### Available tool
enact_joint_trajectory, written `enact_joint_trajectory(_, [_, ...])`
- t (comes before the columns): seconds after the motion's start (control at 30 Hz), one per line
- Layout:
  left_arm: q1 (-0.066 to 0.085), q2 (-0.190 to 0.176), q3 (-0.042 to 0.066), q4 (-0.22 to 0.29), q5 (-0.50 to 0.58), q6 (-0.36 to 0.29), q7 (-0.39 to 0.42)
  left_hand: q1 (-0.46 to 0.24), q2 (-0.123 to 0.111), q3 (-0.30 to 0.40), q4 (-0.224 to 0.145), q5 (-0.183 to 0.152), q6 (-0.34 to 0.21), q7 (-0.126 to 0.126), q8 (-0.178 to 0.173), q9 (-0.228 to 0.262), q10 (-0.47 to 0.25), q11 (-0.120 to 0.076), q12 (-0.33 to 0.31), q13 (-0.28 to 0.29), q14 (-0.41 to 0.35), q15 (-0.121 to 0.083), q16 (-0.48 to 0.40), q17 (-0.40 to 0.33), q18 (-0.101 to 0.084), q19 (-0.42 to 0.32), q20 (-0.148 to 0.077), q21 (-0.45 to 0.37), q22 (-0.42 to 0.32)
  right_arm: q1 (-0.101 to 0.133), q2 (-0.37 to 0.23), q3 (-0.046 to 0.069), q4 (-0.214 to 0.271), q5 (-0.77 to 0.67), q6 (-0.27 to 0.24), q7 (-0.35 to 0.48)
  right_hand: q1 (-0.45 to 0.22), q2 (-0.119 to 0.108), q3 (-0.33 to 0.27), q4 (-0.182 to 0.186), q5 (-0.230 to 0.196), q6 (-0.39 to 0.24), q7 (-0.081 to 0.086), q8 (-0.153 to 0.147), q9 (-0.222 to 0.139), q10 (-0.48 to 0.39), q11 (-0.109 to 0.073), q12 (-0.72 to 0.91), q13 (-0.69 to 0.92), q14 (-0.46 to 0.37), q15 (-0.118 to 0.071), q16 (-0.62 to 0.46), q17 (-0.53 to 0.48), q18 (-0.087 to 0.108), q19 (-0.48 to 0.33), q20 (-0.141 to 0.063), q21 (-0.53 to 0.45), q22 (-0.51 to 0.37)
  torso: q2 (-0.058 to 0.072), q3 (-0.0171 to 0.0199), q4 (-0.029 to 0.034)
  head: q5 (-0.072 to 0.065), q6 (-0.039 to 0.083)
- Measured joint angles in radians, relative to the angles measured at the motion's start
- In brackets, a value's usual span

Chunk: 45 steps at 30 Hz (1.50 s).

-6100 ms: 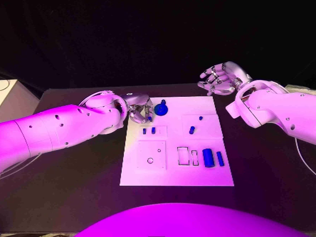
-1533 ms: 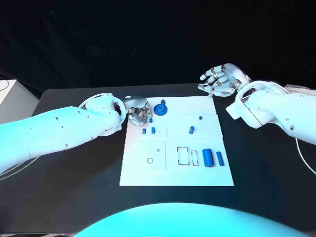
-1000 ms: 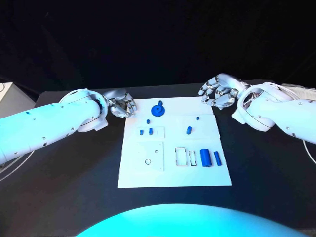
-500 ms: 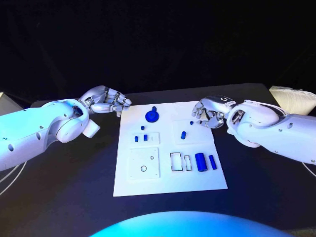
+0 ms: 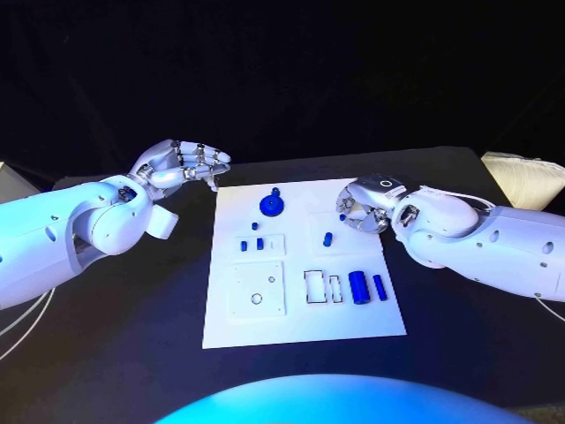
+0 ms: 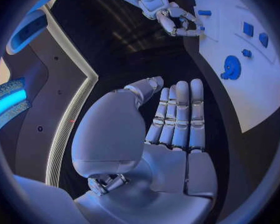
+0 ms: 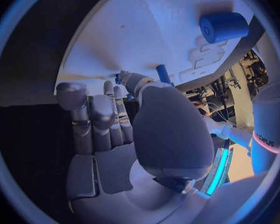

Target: Assemble the parts on the task board

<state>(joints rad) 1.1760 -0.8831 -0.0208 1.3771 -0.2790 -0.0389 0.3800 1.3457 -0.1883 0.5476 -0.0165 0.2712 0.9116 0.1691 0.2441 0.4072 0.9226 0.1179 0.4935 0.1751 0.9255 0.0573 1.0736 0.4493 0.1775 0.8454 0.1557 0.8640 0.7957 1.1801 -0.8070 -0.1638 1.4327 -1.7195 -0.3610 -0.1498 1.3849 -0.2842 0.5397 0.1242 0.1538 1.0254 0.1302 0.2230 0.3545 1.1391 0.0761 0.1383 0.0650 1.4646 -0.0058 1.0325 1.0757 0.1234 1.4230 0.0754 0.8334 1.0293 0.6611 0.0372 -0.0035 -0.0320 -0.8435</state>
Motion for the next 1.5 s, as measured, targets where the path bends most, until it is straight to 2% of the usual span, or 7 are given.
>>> enact_joint_trajectory(0.13, [0.0, -0.004, 0.0, 0.002, 0.017, 0.002, 0.009, 0.0, 0.0, -0.003, 0.003, 0.0, 0.0, 0.0, 0.0, 0.0, 0.0, 0.0, -0.004, -0.002, 0.0, 0.0, 0.0, -0.001, 0.0, 0.0, 0.0, -0.001, -0.002, -0.004, 0.01, 0.0, -0.008, -0.013, 0.0, -0.012, 0.013, 0.013, 0.028, -0.001, -0.036, 0.02, -0.003, 0.0, 0.0, 0.01, -0.005, -0.004, 0.0, 0.0, 0.0, 0.02, 0.007, 0.0, 0.0, 0.0, 0.029, 0.027, 0.0, 0.0, 0.0, 0.0, -0.002])
enact_joint_trajectory(0.47, [0.0, -0.008, 0.0, 0.004, 0.037, 0.003, 0.015, 0.0, 0.0, -0.003, 0.003, 0.0, 0.0, 0.0, 0.0, 0.0, 0.0, 0.0, -0.009, -0.005, 0.0, 0.0, 0.0, -0.001, 0.0, 0.004, -0.004, -0.006, -0.004, -0.008, 0.027, 0.001, -0.023, -0.029, 0.0, -0.027, 0.004, 0.038, 0.064, 0.0, -0.036, 0.046, -0.008, 0.005, 0.005, 0.038, -0.009, -0.009, 0.0, 0.0, 0.0, 0.058, 0.026, 0.0, 0.0, 0.0, 0.091, 0.08, 0.0, 0.0027, -0.0017, 0.002, -0.004])
enact_joint_trajectory(0.83, [0.0, -0.01, 0.0, 0.006, 0.043, 0.003, 0.015, 0.0, 0.0, -0.003, 0.003, 0.0, 0.0, 0.0, 0.0, 0.0, 0.0, 0.0, -0.009, -0.008, 0.0, 0.0, -0.003, -0.002, 0.0, 0.004, -0.004, -0.006, -0.007, -0.011, 0.038, 0.003, -0.03, -0.034, 0.0, -0.031, 0.009, 0.044, 0.075, -0.009, -0.036, 0.054, -0.009, 0.009, 0.009, 0.052, -0.009, -0.013, 0.0, 0.004, -0.004, 0.084, 0.043, 0.0, 0.008, 0.0, 0.144, 0.123, 0.001, 0.0033, -0.0021, 0.001, -0.008])
enact_joint_trajectory(1.03, [0.0, -0.012, 0.0, 0.01, 0.044, 0.003, 0.014, 0.0, 0.0, -0.006, 0.0, 0.0, 0.0, 0.0, 0.0, 0.0, 0.0, 0.0, -0.014, -0.011, 0.0, 0.0, -0.003, -0.003, 0.0, 0.004, -0.004, -0.01, -0.008, -0.013, 0.042, 0.005, -0.032, -0.035, 0.0, -0.033, 0.009, 0.043, 0.081, -0.015, -0.036, 0.058, -0.006, 0.009, 0.011, 0.058, -0.01, -0.013, 0.0, 0.004, -0.004, 0.094, 0.048, -0.011, 0.011, 0.002, 0.166, 0.139, 0.001, 0.0032, -0.0018, 0.0, -0.011])
enact_joint_trajectory(1.2, [0.0, -0.014, 0.0, 0.012, 0.045, 0.004, 0.013, 0.0, 0.0, -0.006, 0.0, 0.0, 0.0, 0.0, 0.0, 0.0, 0.0, 0.0, -0.016, -0.012, 0.0, 0.0, -0.003, -0.004, 0.0, 0.007, 0.0, -0.01, -0.009, -0.015, 0.043, 0.005, -0.031, -0.036, -0.001, -0.035, 0.009, 0.043, 0.092, -0.026, -0.016, 0.067, -0.007, 0.009, 0.015, 0.071, -0.012, -0.017, 0.0, 0.0, -0.007, 0.116, 0.062, -0.011, 0.018, -0.003, 0.206, 0.17, 0.001, 0.0026, -0.0017, 0.0, -0.014])
enact_joint_trajectory(1.33, [0.0, -0.014, 0.0, 0.013, 0.045, 0.004, 0.012, 0.0, 0.0, -0.006, 0.0, 0.0, 0.0, 0.0, 0.0, 0.0, 0.0, 0.0, -0.02, -0.014, 0.0, 0.0, -0.007, -0.004, 0.0, 0.007, 0.0, -0.014, -0.01, -0.016, 0.045, 0.006, -0.029, -0.037, -0.004, -0.036, 0.011, 0.045, 0.109, -0.052, 0.009, 0.085, -0.012, 0.022, 0.023, 0.105, -0.018, -0.023, 0.002, 0.002, -0.016, 0.142, 0.077, -0.025, 0.031, -0.009, 0.268, 0.218, 0.0, 0.0025, -0.0016, 0.0, -0.015])
enact_joint_trajectory(1.5, [0.0, -0.015, 0.0, 0.015, 0.045, 0.005, 0.011, 0.0, 0.0, -0.006, 0.0, 0.0, 0.0, 0.0, 0.0, -0.001, 0.0, 0.0, -0.02, -0.014, 0.0, 0.0, -0.007, -0.005, 0.0, 0.007, 0.0, -0.014, -0.01, -0.019, 0.046, 0.006, -0.027, -0.037, -0.01, -0.039, 0.021, 0.055, 0.132, -0.077, -0.007, 0.095, -0.018, 0.03, 0.038, 0.119, -0.01, -0.031, 0.009, 0.002, -0.023, 0.164, 0.092, -0.032, 0.038, -0.009, 0.322, 0.26, 0.0, 0.002, -0.0016, 0.0, -0.017])
